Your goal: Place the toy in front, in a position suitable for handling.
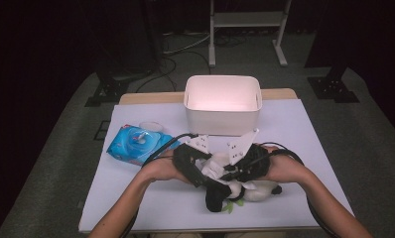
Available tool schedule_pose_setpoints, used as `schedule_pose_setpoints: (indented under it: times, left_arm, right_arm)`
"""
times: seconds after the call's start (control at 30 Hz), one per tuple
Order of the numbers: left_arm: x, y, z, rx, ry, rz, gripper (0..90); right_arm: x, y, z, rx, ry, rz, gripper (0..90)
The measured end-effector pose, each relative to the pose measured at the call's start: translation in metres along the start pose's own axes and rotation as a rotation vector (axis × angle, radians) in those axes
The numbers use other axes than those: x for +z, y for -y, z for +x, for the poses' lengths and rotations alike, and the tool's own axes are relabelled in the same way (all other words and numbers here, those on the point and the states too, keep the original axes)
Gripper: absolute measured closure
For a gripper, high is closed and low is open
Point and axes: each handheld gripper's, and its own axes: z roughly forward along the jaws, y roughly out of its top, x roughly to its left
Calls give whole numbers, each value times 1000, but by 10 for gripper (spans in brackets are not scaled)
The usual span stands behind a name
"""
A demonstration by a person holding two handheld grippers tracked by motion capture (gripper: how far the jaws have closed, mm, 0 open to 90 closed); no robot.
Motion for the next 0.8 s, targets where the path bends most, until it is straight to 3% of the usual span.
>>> schedule_pose_setpoints:
  times: [0.2, 0.4, 0.57, 0.67, 0.8]
  left_arm:
    - [1, -3, -3, -3, 2, 8, 113]
    - [1, -5, -4, 3, 2, 26, 110]
    - [1, -5, -3, 2, 5, 27, 107]
    - [0, -6, -2, 2, 9, 27, 106]
    - [-2, -7, -2, -1, 16, 36, 96]
  right_arm:
    - [-11, 11, -1, 26, 17, -8, 763]
    - [-23, 31, -5, 69, 60, 26, 758]
    - [-34, 56, -13, 137, 95, 64, 758]
    - [-38, 68, -16, 182, 90, 41, 759]
    - [-31, 69, -13, 169, 76, 43, 760]
